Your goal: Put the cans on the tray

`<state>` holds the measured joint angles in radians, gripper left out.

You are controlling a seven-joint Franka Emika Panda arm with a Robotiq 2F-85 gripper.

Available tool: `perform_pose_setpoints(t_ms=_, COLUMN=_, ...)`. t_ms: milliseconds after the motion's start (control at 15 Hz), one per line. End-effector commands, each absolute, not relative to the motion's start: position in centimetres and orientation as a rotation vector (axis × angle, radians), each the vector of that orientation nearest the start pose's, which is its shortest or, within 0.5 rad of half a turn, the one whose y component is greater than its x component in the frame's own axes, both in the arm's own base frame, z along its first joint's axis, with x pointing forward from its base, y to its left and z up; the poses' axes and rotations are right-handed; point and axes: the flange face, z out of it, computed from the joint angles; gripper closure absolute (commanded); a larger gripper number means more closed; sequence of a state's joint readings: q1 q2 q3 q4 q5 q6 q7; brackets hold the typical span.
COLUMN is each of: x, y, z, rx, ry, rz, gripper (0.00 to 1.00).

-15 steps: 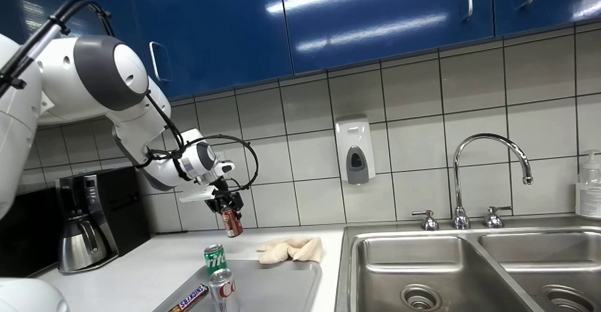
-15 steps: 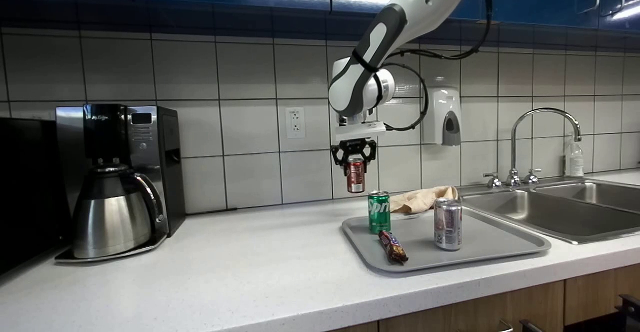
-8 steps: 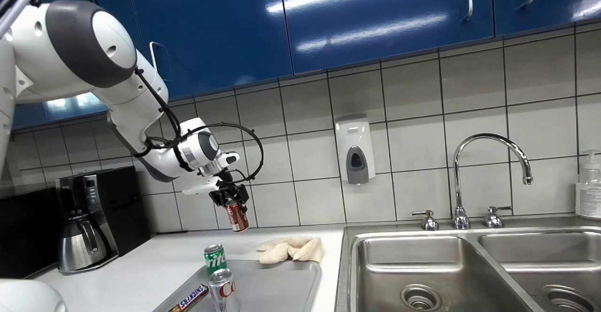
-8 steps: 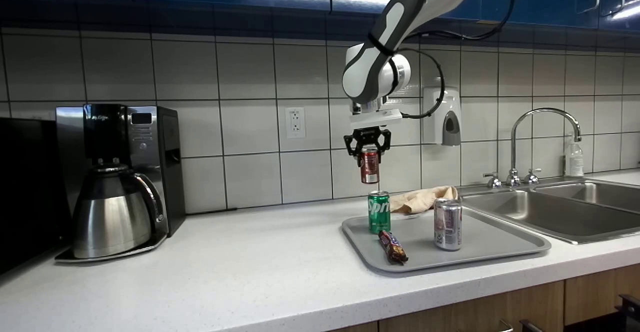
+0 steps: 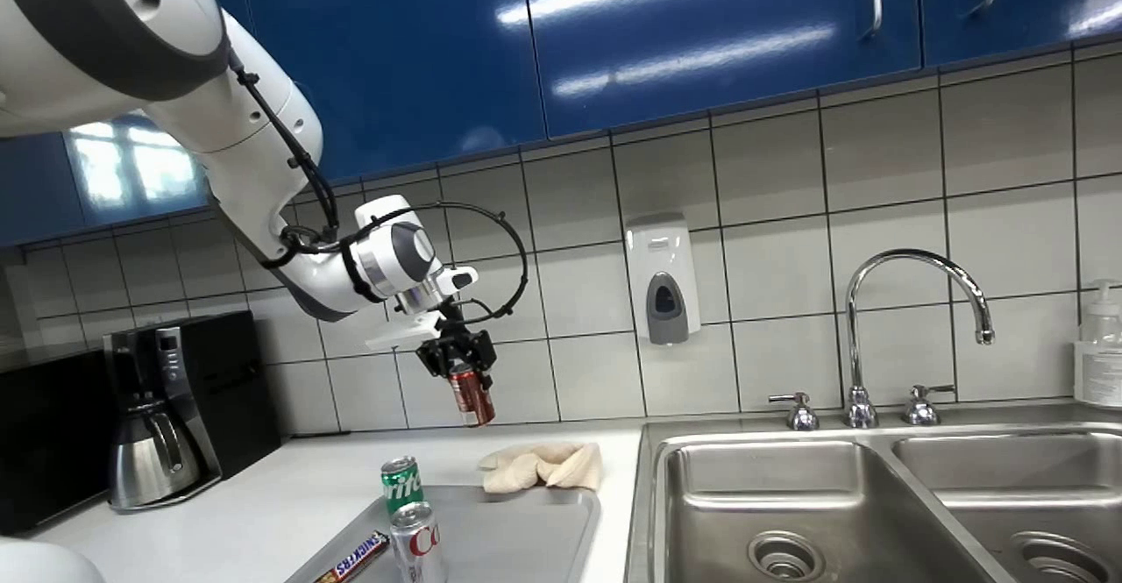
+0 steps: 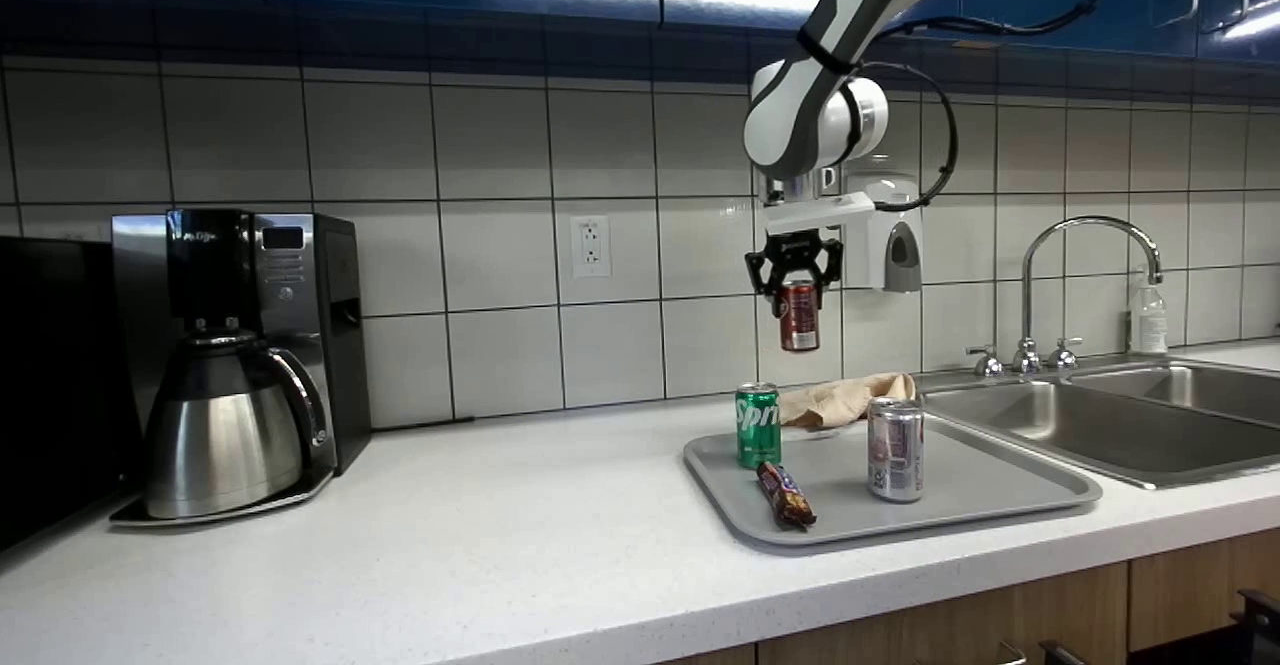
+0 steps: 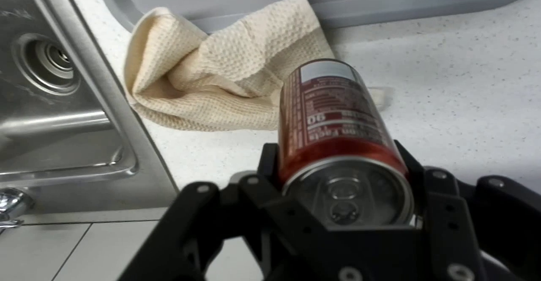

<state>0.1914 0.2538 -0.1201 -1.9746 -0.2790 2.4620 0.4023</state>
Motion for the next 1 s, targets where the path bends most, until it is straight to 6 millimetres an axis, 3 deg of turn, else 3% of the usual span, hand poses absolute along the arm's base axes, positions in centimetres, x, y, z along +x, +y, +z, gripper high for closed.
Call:
perform_pose_setpoints(t_ms=0, x=60.0, y=0.8, z=36.9, rx=-3.285, ry=0.187, rz=-0.397, gripper=0.61)
perform_pose_setpoints(t_ms=267, x=58.2, y=-1.6, z=35.8, rx=-3.303, ry=0.186, rz=-0.301, gripper=0.61)
perform_pose_setpoints(t_ms=933, x=54.5, y=-2.0, z=32.8, rx=-3.317, ry=0.114, rz=-0.179, gripper=0.61)
